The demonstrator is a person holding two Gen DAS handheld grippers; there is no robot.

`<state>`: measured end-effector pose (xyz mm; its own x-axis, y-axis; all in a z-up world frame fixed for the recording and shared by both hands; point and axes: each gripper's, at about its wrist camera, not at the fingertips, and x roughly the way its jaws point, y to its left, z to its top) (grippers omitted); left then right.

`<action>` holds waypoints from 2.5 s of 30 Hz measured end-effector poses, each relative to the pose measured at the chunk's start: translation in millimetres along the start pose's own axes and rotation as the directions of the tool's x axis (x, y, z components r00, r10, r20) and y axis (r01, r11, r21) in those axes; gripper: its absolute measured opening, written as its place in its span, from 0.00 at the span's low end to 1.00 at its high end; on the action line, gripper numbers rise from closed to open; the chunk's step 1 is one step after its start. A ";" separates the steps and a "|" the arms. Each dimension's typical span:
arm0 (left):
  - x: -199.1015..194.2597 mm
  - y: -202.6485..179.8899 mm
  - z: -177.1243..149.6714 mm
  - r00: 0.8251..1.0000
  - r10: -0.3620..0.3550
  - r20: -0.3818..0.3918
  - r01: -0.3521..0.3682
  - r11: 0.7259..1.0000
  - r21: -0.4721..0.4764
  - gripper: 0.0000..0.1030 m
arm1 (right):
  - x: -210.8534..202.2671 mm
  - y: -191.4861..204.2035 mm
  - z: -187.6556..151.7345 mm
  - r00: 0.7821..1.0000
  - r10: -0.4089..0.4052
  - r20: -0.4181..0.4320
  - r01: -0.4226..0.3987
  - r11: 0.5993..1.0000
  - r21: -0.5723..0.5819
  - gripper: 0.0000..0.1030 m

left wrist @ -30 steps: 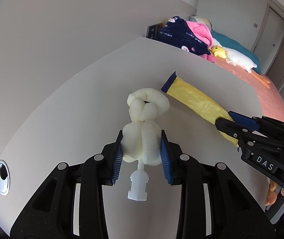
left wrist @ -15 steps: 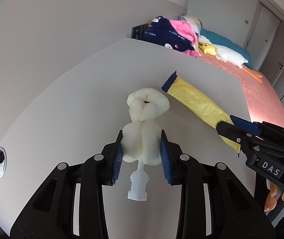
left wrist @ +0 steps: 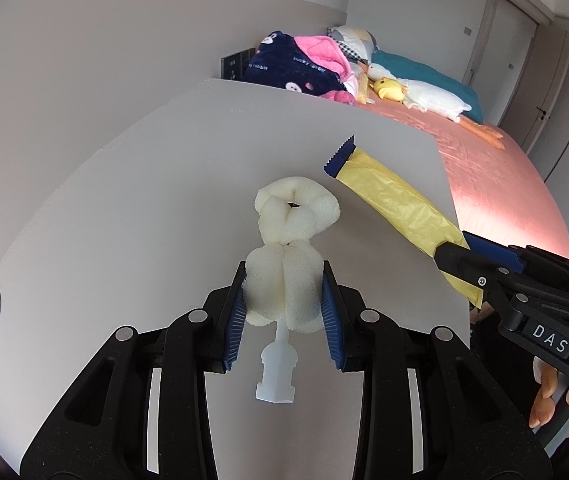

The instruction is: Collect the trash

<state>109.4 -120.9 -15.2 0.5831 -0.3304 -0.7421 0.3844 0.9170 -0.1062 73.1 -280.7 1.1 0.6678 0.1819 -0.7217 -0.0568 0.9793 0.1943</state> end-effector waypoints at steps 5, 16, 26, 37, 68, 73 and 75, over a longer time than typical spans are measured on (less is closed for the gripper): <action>-5.6 -17.0 -5.0 1.000 -0.020 0.007 0.020 1.000 0.017 0.33 | -20.0 -11.5 -11.8 1.000 -0.015 0.020 0.014 1.000 0.023 0.30; -15.3 -57.2 -17.3 0.998 -0.064 0.010 0.063 0.996 0.066 0.33 | -55.4 -42.3 -37.8 0.997 -0.055 0.052 0.050 0.995 0.089 0.30; -15.3 -99.2 -17.7 0.993 -0.118 0.005 0.116 0.986 0.121 0.33 | -89.7 -74.3 -53.8 0.990 -0.109 0.090 0.094 0.984 0.151 0.30; -12.1 -151.1 -18.8 0.983 -0.184 -0.015 0.184 0.962 0.200 0.33 | -127.4 -115.6 -69.7 0.976 -0.179 0.121 0.149 0.963 0.226 0.30; -8.7 -207.7 -41.0 0.946 -0.305 -0.114 0.325 0.887 0.327 0.94 | -184.8 -169.4 -85.1 0.924 -0.338 0.181 0.255 0.895 0.366 0.84; -12.1 -206.7 -40.4 0.945 -0.312 -0.101 0.327 0.886 0.329 0.94 | -183.8 -167.5 -81.4 0.925 -0.334 0.181 0.254 0.897 0.362 0.84; -11.8 -206.1 -40.6 0.946 -0.308 -0.100 0.324 0.888 0.327 0.94 | -184.9 -166.8 -82.3 0.925 -0.334 0.183 0.254 0.898 0.358 0.84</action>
<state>-5.8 -296.9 -11.4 0.3617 -0.5729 -0.7355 0.7639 0.6343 -0.1185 -101.9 -470.3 47.5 0.7723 -0.1752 -0.6107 0.3843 0.8942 0.2295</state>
